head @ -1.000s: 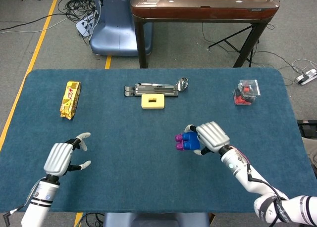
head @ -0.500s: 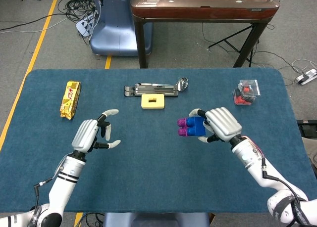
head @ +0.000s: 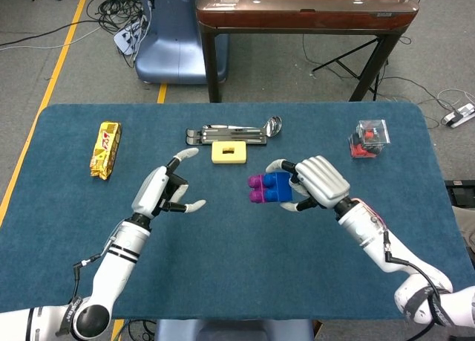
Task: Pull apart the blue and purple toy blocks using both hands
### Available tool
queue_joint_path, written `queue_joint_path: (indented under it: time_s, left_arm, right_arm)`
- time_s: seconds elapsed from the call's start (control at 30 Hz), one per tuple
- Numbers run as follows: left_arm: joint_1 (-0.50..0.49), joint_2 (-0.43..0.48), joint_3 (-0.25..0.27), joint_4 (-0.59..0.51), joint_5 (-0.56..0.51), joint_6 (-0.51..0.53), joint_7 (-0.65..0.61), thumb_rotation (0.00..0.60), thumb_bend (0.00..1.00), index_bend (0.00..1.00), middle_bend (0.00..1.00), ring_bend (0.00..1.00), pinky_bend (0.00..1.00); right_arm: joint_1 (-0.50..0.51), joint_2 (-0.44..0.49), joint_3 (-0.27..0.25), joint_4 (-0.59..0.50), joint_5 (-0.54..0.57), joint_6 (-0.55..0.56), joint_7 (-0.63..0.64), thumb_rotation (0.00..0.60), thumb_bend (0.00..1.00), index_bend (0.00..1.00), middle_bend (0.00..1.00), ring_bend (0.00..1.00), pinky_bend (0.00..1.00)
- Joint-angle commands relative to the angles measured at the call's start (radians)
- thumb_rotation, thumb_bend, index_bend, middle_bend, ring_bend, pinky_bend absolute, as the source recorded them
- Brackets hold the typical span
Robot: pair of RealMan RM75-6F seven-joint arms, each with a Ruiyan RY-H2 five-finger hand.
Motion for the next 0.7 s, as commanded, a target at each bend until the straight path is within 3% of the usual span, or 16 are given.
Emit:
queue_joint_path:
  time_s: [0.03, 0.37, 0.7]
  left_arm:
    - [-0.017, 0.018, -0.016, -0.020, -0.041, -0.024, -0.033, 0.600, 0.00, 0.16, 0.95, 0.92, 1.00]
    - [-0.056, 0.076, 0.000, -0.065, -0.088, -0.072, -0.048, 0.600, 0.00, 0.14, 0.97, 0.94, 1.00]
    - [-0.122, 0.040, 0.027, -0.061, -0.125, -0.011, 0.017, 0.600, 0.00, 0.05, 0.97, 0.95, 1.00]
  right_arm:
    - [0.005, -0.034, 0.009, 0.025, -0.021, 0.012, 0.026, 0.600, 0.49, 0.58, 1.00, 1.00, 1.00]
    - [0.034, -0.096, 0.027, 0.077, -0.048, -0.006, 0.112, 0.600, 0.49, 0.58, 1.00, 1.00, 1.00]
    - [0.071, -0.109, 0.040, 0.087, -0.014, -0.072, 0.154, 0.600, 0.49, 0.58, 1.00, 1.00, 1.00]
